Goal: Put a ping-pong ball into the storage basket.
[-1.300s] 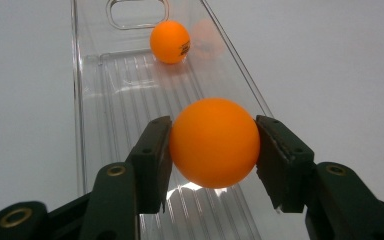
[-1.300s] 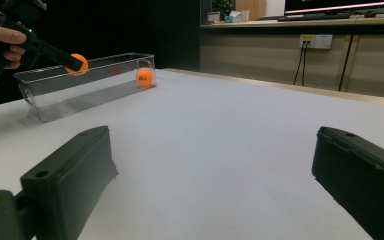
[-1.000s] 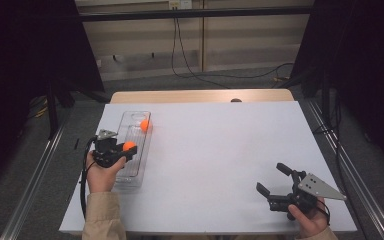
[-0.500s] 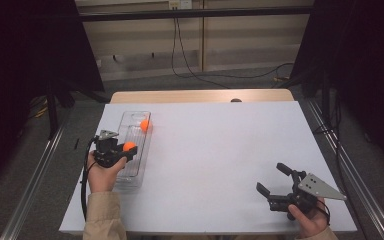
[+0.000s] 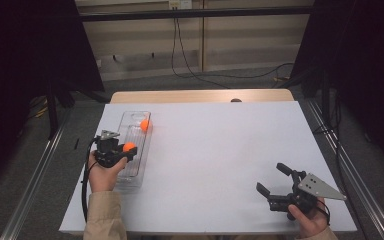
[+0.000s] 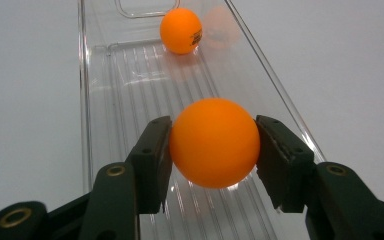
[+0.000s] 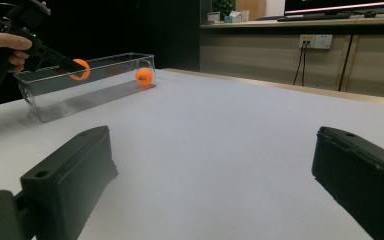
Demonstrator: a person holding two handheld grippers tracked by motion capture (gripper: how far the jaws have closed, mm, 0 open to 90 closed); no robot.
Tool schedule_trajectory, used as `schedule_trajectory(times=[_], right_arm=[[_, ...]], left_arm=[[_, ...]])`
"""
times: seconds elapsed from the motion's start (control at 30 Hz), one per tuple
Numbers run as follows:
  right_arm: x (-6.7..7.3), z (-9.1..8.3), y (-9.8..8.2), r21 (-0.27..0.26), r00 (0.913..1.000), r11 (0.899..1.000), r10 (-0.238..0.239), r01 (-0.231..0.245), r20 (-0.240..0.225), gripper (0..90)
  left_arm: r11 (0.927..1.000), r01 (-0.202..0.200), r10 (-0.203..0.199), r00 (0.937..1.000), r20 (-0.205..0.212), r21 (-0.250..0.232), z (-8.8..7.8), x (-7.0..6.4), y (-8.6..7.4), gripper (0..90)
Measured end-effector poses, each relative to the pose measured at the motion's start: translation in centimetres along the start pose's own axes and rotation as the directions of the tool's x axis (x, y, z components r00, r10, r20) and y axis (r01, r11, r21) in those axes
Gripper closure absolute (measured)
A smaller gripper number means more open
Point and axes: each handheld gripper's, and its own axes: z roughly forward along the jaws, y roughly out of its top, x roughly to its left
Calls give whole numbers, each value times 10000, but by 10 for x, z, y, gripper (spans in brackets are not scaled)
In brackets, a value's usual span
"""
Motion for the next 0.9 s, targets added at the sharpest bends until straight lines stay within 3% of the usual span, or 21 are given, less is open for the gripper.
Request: schedule_trajectory(times=[0.47, 0.9], right_arm=[[0, 0, 0, -5, 10000, 10000, 14, -14, -3, 24], [0, 0, 0, 3, 10000, 10000, 3, -3, -5, 24]], left_arm=[[9999, 129, -130, 9996, -253, -58, 0, 3, -2, 464], [9995, 182, -184, 9998, -86, -248, -5, -1, 1, 414]])
